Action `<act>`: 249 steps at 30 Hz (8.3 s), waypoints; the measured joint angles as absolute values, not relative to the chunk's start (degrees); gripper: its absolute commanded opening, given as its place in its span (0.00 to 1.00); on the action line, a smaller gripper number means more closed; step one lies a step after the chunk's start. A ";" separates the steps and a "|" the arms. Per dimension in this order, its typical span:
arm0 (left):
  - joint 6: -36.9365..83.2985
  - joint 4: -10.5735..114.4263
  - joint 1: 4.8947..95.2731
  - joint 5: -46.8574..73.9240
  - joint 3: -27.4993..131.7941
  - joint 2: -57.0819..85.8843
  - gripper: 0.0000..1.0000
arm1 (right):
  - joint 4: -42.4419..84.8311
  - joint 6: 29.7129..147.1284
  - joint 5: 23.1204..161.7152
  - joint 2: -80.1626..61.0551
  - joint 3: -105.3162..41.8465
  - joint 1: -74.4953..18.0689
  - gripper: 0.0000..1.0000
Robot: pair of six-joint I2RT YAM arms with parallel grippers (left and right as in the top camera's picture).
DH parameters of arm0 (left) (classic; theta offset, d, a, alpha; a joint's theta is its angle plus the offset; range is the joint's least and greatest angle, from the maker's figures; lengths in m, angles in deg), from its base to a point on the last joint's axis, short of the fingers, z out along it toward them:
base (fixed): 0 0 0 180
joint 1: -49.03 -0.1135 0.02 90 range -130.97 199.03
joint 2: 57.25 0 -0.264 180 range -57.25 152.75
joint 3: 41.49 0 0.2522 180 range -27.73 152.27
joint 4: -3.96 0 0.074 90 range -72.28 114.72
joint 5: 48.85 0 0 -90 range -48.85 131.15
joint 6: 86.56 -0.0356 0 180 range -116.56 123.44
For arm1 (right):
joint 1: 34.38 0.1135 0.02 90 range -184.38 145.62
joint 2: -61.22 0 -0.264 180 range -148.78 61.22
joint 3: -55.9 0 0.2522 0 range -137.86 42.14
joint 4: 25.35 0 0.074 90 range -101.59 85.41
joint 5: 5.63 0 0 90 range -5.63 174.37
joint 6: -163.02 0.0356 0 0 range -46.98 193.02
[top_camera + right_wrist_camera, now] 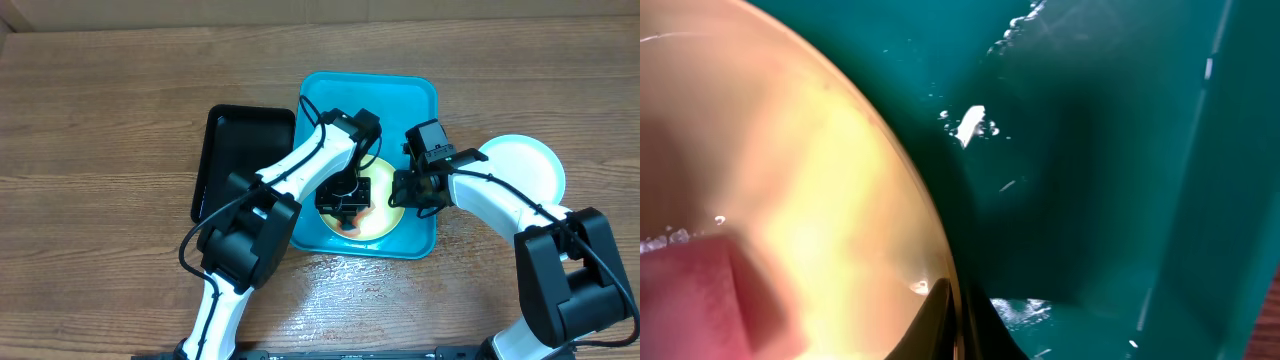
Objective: Clean dirty plates on tray and stack at the side
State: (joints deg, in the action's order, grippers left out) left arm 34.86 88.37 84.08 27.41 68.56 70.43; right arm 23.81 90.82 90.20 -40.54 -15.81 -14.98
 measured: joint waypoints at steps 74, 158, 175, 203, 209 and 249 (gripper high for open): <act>36.52 84.46 82.79 58.43 73.44 72.05 0.04 | 22.84 92.31 93.13 -40.54 -16.25 -13.97 0.04; 27.17 77.23 56.91 42.47 52.43 59.13 0.04 | 25.38 91.79 88.63 -40.54 -16.47 -15.15 0.04; 27.00 94.71 57.22 43.81 73.83 59.13 0.04 | 25.45 91.70 88.63 -40.54 -16.47 -15.15 0.04; 35.34 79.76 84.32 29.23 78.05 67.59 0.04 | 25.47 91.63 88.65 -40.54 -16.47 -15.15 0.04; 36.94 79.83 83.73 24.46 77.59 74.82 0.04 | 25.53 91.61 88.65 -40.54 -16.47 -15.15 0.04; 31.89 80.18 84.34 15.94 76.74 74.67 0.04 | 26.10 91.44 88.93 -40.54 -16.47 -15.15 0.04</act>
